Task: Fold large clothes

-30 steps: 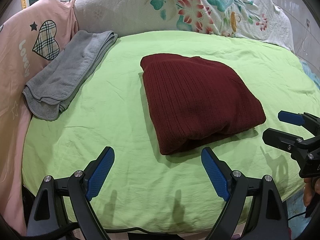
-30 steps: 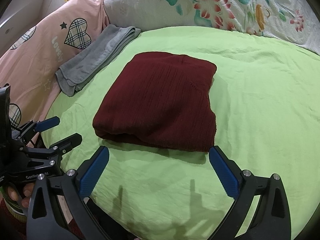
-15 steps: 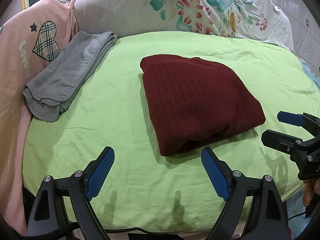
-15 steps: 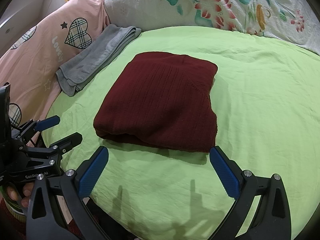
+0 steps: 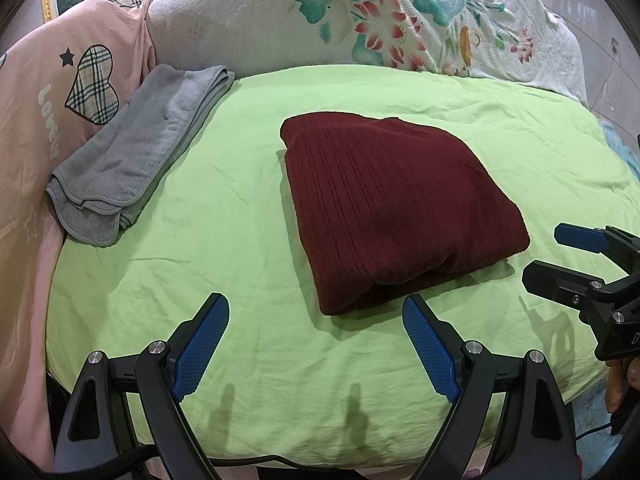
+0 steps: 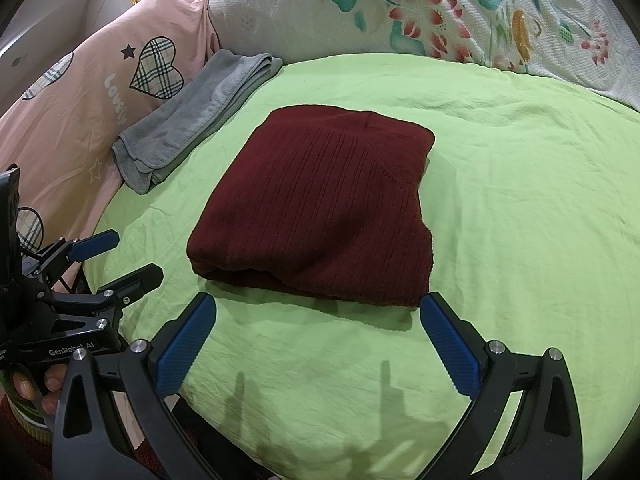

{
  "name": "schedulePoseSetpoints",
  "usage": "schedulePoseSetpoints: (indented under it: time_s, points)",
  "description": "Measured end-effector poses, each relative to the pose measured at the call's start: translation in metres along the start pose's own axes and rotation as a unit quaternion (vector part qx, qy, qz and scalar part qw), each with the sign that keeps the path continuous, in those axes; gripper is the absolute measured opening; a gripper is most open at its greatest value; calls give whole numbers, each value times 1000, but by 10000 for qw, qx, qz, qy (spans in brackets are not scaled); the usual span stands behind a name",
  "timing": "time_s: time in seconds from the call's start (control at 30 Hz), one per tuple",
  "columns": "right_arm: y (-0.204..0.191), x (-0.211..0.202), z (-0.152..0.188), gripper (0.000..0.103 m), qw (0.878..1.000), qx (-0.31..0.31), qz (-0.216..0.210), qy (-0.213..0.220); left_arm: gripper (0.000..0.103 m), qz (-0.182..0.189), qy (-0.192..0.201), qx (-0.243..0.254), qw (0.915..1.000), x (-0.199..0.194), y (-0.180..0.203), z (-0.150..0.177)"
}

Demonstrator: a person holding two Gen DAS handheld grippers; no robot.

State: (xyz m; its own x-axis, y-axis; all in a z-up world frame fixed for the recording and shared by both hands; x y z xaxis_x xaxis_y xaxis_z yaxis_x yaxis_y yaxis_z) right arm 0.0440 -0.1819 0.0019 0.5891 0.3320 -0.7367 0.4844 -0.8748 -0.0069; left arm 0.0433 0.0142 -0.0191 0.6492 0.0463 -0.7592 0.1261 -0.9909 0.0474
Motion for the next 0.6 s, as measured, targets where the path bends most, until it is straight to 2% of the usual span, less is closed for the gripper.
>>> schedulePoseSetpoints:
  time_s: [0.6]
  points:
    - [7, 0, -7, 102, 10000, 19, 69, 48, 89, -15, 53, -9, 10000, 3, 0, -10]
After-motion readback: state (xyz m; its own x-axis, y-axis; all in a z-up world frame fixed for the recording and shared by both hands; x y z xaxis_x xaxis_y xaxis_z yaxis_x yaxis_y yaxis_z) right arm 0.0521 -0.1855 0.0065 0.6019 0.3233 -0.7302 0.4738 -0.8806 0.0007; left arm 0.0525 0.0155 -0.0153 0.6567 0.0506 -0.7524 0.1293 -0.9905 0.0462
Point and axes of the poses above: each gripper's, at about its wrist camera, not at the fingertips, and x roughly the way its jaws point, y to its right, z to its underside, the point moved 3 cm from there along x, roughly the way its jaws point, and after that the axes turned 15 degrees about -x, right-handed, at the moved point
